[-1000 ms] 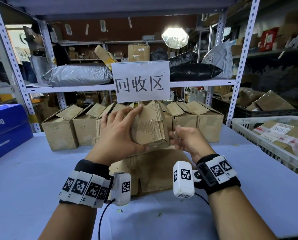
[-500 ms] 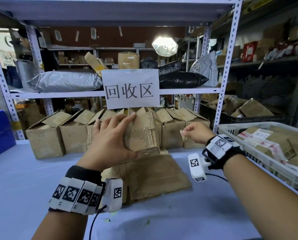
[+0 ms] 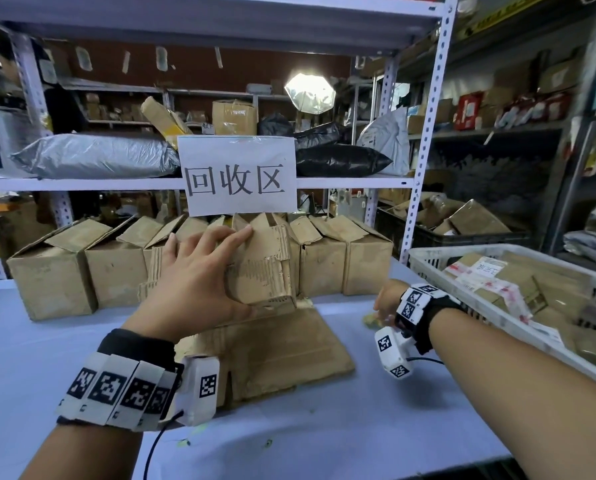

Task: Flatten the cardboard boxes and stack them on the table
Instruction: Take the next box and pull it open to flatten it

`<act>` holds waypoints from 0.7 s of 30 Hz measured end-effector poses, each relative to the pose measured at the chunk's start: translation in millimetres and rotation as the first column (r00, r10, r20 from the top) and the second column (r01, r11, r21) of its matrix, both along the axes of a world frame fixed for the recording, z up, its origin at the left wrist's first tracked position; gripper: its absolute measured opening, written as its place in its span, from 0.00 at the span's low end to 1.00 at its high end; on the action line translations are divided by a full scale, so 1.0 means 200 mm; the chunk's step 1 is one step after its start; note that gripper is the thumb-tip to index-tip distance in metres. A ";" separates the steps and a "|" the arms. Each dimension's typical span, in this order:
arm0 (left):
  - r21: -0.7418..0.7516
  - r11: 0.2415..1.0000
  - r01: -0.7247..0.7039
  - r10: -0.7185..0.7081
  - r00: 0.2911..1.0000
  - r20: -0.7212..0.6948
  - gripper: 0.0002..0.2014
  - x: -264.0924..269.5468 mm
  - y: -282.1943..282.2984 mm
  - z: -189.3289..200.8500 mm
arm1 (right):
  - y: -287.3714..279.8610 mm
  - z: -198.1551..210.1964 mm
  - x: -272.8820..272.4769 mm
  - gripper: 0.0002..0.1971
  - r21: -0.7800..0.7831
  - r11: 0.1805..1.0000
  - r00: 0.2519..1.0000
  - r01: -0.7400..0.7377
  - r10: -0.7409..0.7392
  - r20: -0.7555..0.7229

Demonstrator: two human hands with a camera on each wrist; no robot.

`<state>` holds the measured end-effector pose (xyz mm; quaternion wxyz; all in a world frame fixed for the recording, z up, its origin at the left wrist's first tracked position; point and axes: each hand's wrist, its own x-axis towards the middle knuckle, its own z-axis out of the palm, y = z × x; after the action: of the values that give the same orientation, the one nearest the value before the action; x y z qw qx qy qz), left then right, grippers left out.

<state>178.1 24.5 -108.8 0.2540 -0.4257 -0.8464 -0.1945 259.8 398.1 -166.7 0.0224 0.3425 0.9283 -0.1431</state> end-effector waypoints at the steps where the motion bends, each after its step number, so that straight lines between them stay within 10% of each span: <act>1: -0.006 1.000 0.001 -0.001 1.000 0.002 0.61 0.00 0.00 0.00 | 0.00 0.00 -0.01 0.08 0.024 1.000 0.999 -0.009 0.008 0.051; 10: 0.014 1.000 0.011 -0.010 1.000 -0.010 0.61 -0.02 0.01 -0.01 | 0.03 0.06 -0.03 0.16 0.268 0.963 0.997 0.027 -0.044 0.058; 21: -0.003 1.000 0.006 -0.006 1.000 -0.020 0.60 -0.02 0.01 -0.01 | -0.08 0.16 -0.04 0.08 0.066 0.998 0.992 -0.010 0.019 -0.129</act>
<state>174.0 27.1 -110.2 0.2610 -0.4307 -0.8428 -0.1899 251.5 381.1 -134.9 -0.0478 0.3263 0.9344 -0.1346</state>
